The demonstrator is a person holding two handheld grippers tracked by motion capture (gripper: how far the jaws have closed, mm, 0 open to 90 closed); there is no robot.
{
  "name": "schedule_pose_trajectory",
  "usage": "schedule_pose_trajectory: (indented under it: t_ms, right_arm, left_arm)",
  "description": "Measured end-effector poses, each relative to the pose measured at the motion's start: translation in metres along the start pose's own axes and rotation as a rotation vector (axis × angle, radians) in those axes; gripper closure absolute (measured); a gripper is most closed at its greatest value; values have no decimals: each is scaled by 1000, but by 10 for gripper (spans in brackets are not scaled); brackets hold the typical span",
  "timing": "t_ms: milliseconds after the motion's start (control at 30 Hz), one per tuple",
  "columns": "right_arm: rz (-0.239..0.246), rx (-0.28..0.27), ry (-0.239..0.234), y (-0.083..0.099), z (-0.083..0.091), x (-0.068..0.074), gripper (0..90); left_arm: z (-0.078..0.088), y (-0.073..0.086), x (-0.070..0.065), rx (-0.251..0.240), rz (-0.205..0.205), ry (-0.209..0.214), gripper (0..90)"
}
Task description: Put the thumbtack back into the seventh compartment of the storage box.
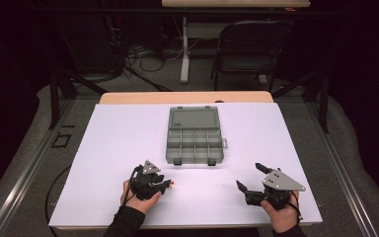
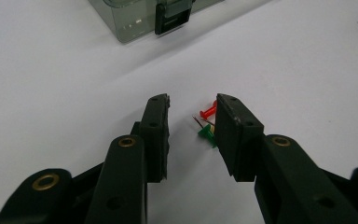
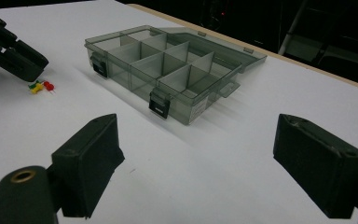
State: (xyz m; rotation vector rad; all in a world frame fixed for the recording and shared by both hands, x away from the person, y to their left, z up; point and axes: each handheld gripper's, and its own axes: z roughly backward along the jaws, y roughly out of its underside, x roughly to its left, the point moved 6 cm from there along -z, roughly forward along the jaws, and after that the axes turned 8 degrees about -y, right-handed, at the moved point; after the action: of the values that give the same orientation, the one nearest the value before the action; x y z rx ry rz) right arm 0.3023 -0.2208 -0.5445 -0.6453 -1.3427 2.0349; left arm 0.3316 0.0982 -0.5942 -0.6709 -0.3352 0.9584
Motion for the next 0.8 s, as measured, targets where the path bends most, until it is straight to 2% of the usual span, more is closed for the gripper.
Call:
schedule_pose_trajectory:
  t_ms: [500,800]
  right_arm:
    - [3,5,-6,0,0,0,143]
    - [3,6,-8,0,-1,1,143]
  left_arm:
    - [-1,1,0,4,28,8,678]
    - [-2,1,-1,-2,26,12,689]
